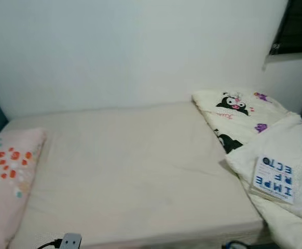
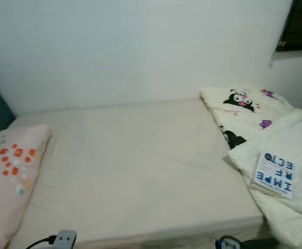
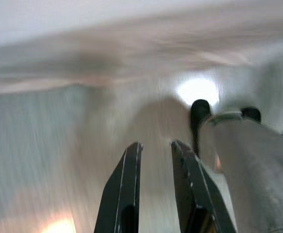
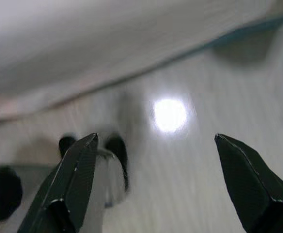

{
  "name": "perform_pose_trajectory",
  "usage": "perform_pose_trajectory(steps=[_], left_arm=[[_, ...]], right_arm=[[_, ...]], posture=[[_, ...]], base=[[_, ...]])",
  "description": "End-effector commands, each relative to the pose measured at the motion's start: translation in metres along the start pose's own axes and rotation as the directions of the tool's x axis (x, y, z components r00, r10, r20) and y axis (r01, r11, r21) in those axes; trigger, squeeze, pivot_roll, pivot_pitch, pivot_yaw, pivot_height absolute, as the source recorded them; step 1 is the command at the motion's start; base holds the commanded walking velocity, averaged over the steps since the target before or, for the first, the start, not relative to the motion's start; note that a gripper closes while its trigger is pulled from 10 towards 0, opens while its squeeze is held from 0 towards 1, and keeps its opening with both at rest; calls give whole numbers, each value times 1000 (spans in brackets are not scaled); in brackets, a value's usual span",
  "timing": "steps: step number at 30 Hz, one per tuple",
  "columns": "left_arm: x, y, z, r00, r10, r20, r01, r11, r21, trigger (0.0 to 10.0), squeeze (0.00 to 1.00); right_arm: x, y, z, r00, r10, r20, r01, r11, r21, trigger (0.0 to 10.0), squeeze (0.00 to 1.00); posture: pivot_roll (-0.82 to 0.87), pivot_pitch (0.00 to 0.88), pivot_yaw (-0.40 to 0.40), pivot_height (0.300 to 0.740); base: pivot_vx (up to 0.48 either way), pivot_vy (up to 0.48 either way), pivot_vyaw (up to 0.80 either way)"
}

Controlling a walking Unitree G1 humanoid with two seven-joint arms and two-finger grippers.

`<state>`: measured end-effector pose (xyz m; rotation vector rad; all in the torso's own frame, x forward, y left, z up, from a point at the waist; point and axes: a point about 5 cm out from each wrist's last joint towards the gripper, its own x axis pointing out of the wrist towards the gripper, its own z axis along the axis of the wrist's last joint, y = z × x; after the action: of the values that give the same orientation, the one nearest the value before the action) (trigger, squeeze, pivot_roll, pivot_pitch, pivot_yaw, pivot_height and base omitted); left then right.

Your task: Clean up the room

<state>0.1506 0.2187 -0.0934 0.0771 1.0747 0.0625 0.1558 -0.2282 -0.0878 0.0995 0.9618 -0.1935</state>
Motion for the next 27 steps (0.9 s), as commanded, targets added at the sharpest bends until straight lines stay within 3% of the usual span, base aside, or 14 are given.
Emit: perform_pose_trajectory(steps=[1,16,27], left_arm=[[0,1,2,1000,2,4,-2,1000,10,10000,0],[0,-2,3,1000,-11,8,11,1000,10,10000,0],[2,-6,19,998,-35,61,35,999,-2,10000,0]], right_arm=[[-1,-2,-4,1000,0,-10,0,1000,9,10000,0],[0,-4,1,999,-49,6,49,999,13,10000,0],[3,1,19,996,-58,70,57,998,17,10000,0]], posture=[[10,0,16,740],[2,0,18,740],[0,0,19,740]], base=[[0,-480,625],[0,-480,83],[0,-480,0]])
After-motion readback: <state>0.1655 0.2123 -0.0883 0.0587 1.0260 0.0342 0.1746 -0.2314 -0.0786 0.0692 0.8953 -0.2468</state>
